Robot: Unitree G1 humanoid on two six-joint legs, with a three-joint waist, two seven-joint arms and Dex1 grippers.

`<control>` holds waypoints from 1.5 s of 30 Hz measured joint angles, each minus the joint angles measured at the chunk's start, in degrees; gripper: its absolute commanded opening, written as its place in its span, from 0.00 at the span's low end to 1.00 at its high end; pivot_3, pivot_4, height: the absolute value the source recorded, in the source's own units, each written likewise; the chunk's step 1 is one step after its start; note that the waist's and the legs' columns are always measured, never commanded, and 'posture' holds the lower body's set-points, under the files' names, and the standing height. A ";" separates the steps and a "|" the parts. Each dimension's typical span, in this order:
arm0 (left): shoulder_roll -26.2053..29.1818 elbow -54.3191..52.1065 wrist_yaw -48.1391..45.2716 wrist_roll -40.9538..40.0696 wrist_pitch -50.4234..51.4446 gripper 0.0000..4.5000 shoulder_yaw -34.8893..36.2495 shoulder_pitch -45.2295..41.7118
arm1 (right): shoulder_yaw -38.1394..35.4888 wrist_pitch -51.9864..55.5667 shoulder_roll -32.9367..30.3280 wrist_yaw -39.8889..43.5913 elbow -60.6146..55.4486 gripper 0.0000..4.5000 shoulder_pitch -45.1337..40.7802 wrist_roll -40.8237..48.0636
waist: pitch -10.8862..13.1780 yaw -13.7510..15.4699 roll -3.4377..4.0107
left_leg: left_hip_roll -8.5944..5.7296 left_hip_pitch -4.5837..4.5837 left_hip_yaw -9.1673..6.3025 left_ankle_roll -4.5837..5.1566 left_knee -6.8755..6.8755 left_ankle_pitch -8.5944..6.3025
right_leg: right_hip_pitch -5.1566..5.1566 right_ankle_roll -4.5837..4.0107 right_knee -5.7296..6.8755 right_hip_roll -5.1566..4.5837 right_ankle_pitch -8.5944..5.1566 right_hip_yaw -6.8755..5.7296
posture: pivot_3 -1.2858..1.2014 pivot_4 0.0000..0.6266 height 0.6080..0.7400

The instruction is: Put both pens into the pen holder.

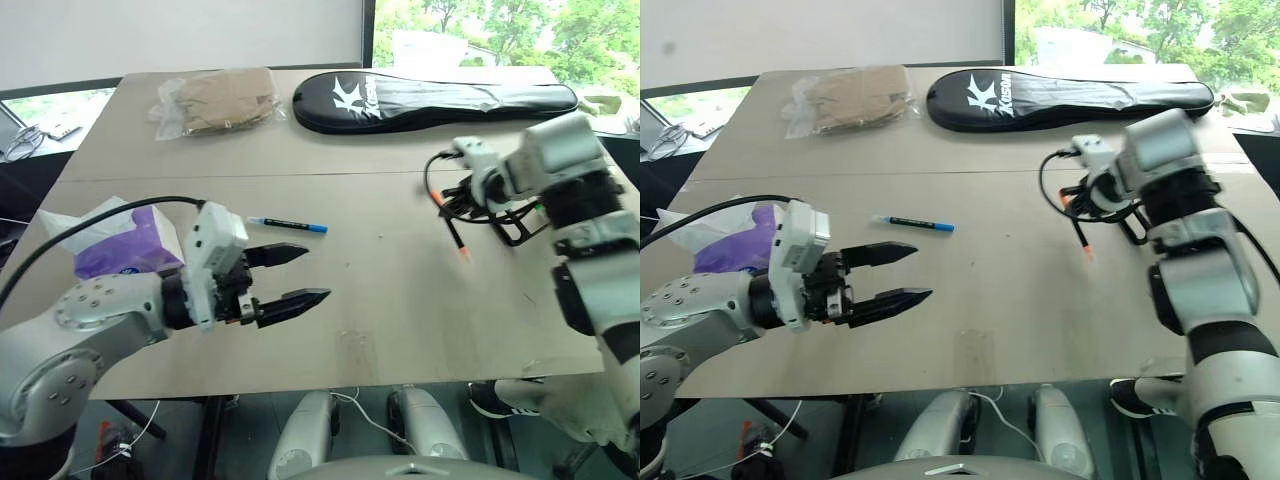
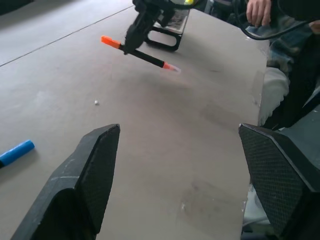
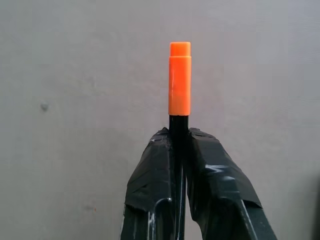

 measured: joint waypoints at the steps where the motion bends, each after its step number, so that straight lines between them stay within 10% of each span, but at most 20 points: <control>1: -0.86 1.12 -0.25 0.52 -0.65 0.87 -1.50 -2.25 | -4.22 1.19 -1.33 -0.44 -5.58 0.01 2.67 0.61 | 0.02 0.41 0.03 | 0.00 0.00 -0.01 0.01 0.01 0.00 | 0.00 0.00 0.01 0.00 0.00 -0.03 | 0.52 0.24 1.00; 6: -14.09 9.94 2.46 1.60 -4.98 0.87 -7.51 -16.16 | -27.04 -1.97 1.80 -8.44 -43.52 0.01 15.91 1.11 | -0.01 0.60 0.06 | 0.04 0.08 0.04 0.21 0.16 -0.12 | 0.10 0.03 0.15 0.11 0.01 -0.03 | 0.52 0.24 1.00; 11: -18.15 13.14 1.73 4.35 -6.49 0.87 -13.15 -18.93 | -29.63 -14.11 2.52 -10.77 -59.11 0.01 29.44 1.05 | -0.06 0.33 -0.02 | 0.07 0.20 0.20 0.14 0.20 -0.08 | 0.17 0.05 0.18 0.16 0.02 0.09 | 0.52 0.24 1.00; 39: -19.12 13.27 -3.27 11.06 -11.04 0.87 -16.91 -16.78 | -20.60 -64.21 -1.16 -14.44 -29.29 0.01 39.72 -12.37 | -0.05 0.58 -0.01 | 0.08 0.35 0.16 0.00 0.24 0.03 | 0.35 0.09 0.16 0.18 0.05 0.16 | 0.52 0.24 1.00; 45: -19.05 13.62 -2.03 13.04 -12.50 0.87 -15.43 -14.89 | -20.04 -69.94 -3.68 -12.78 -27.58 0.58 43.21 -13.95 | -0.05 0.58 -0.01 | 0.09 0.38 0.16 0.00 0.24 0.02 | 0.38 0.09 0.17 0.18 0.05 0.17 | 0.52 0.24 1.00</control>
